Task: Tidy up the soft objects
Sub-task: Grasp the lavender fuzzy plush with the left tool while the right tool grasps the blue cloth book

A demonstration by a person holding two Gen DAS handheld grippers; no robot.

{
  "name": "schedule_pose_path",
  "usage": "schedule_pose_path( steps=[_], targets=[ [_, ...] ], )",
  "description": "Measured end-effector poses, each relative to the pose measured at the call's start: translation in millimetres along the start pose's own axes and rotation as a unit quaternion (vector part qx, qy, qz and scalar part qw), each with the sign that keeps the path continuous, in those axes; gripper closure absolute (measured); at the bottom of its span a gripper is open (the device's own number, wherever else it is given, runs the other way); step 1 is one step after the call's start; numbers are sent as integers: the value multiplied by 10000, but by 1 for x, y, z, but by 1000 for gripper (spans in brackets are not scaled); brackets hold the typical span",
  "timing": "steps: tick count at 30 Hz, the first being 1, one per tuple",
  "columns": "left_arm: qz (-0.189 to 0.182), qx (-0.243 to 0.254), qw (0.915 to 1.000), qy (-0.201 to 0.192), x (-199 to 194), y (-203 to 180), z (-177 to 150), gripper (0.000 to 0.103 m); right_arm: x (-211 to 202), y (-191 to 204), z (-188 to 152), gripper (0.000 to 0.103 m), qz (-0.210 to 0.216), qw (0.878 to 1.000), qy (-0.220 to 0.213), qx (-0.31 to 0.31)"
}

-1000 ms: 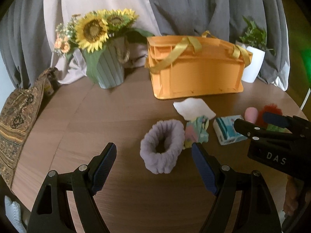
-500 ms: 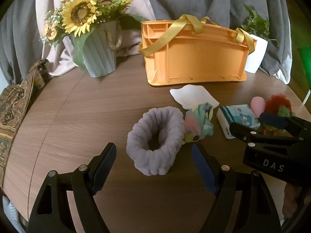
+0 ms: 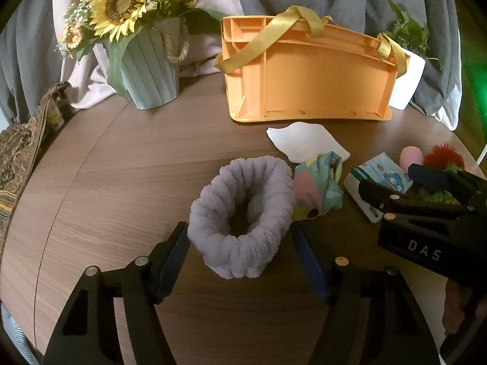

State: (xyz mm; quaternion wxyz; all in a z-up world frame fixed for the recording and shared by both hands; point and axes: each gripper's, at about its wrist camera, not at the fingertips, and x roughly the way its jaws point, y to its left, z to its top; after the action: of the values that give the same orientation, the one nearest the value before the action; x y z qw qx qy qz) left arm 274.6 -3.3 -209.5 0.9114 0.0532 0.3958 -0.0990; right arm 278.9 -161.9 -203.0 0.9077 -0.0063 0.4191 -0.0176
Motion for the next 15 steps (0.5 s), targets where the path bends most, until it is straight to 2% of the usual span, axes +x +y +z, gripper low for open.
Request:
schedule_pose_path(
  steps=[4, 9, 11, 15],
  targets=[
    [19, 18, 10000, 23, 1, -2, -3, 35, 5, 0, -1, 21, -23, 9999, 46, -119],
    [41, -42, 10000, 54, 4, -2, -5, 51, 13, 1, -3, 21, 24, 9997, 111, -208],
    [24, -53, 10000, 46, 3, -1, -5, 61, 14, 0, -3, 22, 44, 9997, 142, -196],
    [-17, -56, 10000, 21, 1, -1, -4, 71, 13, 1, -4, 26, 33, 9997, 131, -189]
  ],
)
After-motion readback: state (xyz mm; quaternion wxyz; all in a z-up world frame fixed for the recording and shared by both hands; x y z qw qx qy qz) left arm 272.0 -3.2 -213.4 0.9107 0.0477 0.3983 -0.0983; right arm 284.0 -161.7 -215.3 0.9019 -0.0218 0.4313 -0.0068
